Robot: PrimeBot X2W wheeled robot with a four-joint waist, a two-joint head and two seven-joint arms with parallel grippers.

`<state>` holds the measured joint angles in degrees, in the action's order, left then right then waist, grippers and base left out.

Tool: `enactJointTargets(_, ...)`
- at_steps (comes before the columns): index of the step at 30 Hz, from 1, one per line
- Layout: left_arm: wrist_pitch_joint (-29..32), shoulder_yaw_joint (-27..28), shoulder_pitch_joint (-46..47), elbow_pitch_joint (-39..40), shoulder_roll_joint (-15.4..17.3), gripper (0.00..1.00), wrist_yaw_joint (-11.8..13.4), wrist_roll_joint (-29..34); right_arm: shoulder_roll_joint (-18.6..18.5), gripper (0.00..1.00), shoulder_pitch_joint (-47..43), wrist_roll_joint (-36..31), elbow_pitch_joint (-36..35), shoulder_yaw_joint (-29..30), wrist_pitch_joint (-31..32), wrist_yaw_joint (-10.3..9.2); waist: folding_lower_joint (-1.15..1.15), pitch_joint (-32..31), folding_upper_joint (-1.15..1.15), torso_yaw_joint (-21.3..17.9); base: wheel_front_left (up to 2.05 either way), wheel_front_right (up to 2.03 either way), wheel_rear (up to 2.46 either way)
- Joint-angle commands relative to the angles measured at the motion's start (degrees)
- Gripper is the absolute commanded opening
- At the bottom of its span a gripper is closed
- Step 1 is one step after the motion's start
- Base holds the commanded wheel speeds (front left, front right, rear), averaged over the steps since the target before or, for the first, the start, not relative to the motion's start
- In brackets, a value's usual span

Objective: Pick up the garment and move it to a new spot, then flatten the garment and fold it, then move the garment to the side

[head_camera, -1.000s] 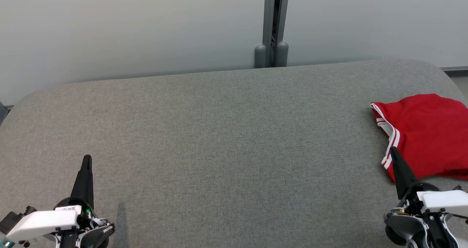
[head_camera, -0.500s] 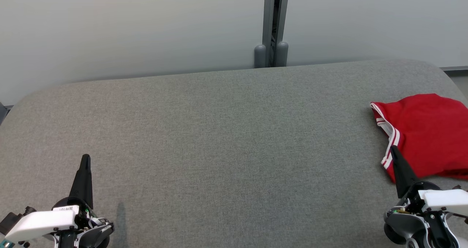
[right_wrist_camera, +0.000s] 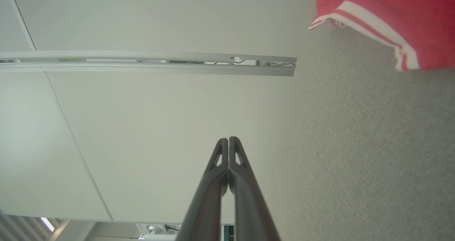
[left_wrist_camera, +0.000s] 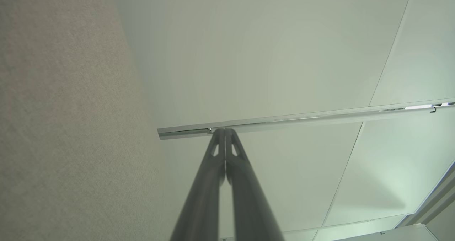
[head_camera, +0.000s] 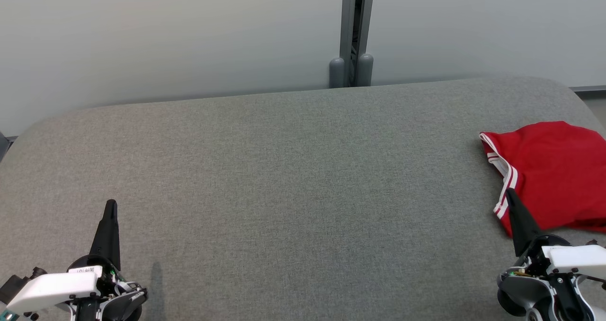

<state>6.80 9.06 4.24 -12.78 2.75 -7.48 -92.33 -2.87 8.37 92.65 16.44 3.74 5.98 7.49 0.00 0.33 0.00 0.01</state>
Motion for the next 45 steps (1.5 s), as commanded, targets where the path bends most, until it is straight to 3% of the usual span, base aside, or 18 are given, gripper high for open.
enactJointTargets(1,0.1,0.2,1.0,0.0,0.1,0.0,-0.2,0.0,-0.2,0.0,0.5,-0.1,0.1,0.3,0.4,-0.01,0.0,0.0,0.0,0.0,0.0,0.0,0.0)
enactJointTargets(45,0.1,0.3,1.0,0.0,0.1,0.0,-0.2,0.0,-0.2,0.0,0.5,-0.2,0.1,0.4,0.5,0.0,0.0,0.0,0.0,0.0,0.0,0.0,0.0)
